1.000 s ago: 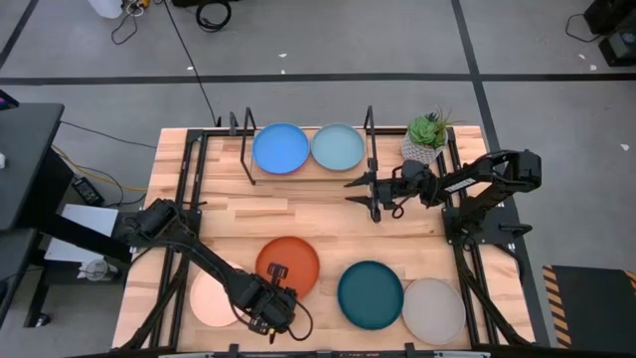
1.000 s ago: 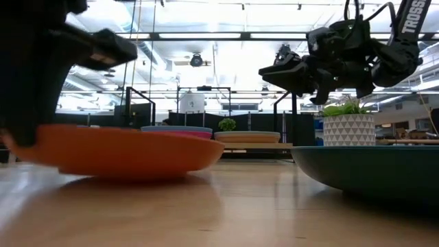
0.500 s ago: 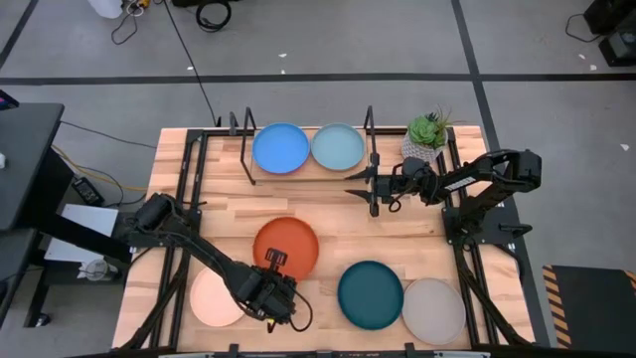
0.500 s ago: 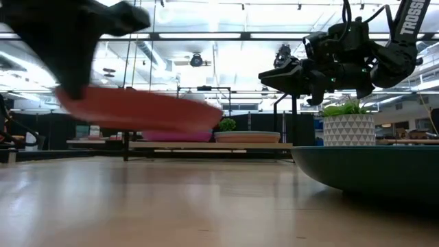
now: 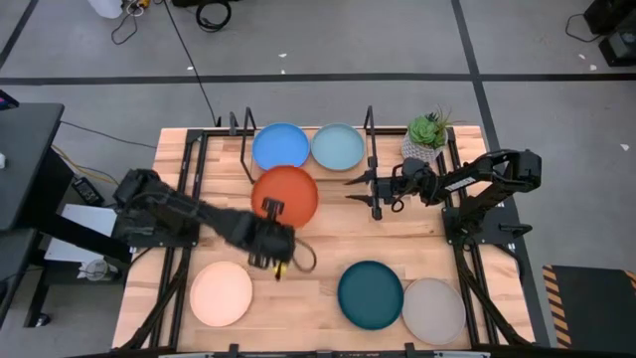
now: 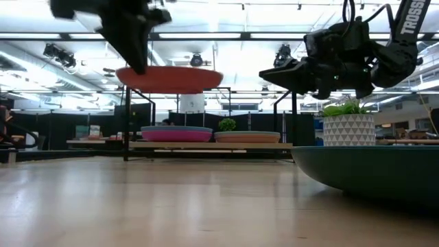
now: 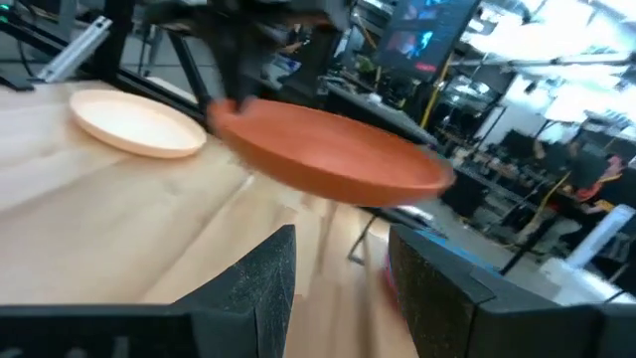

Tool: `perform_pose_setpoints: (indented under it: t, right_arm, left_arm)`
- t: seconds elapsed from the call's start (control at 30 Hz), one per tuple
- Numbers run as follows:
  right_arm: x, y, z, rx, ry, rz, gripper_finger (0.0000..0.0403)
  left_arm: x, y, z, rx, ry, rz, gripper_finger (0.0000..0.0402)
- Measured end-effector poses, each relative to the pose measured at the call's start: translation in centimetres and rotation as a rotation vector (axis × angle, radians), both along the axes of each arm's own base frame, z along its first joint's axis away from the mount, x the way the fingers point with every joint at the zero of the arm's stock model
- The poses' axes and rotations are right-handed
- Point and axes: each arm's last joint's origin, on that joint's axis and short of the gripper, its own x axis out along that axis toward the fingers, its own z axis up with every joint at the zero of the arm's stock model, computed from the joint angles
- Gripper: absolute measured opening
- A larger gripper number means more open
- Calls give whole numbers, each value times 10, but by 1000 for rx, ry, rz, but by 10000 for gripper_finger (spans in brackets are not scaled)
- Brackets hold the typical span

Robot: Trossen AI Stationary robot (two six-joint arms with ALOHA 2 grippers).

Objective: Place and stack plates onto a shelf
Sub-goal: Stack the orange plate on the top of blue plate on the shelf

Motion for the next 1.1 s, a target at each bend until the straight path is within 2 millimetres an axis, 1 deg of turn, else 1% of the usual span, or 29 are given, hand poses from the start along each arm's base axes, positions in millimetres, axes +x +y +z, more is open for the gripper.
perform_pose_setpoints:
  t: [0.1,0.23,0.4,0.5,0.63,0.87,0.93,1.1]
  right_arm:
    - [1,4,-2,32,21,16,169]
    - [3,10,-6,81,68,16,169]
    - [4,17,-12,113,127,-12,169]
    - [6,22,-14,131,152,-35,169]
    - [7,28,-16,153,168,-37,169]
    - [8,40,-18,157,192,3,169]
    - [8,41,-18,157,198,7,169]
    - [8,40,-19,157,206,-13,169]
  left_arm:
    - [-2,30,2,16,40,-20,14]
    - [1,69,9,-2,28,-22,14]
    - [4,115,18,-125,-57,13,14]
    - [2,139,18,-201,-76,52,14]
    - [-3,167,18,-250,-97,97,15]
    - [-11,201,18,-237,-133,144,16]
    - [-11,207,11,-248,-163,154,16]
    - [-16,214,-13,-222,-146,176,16]
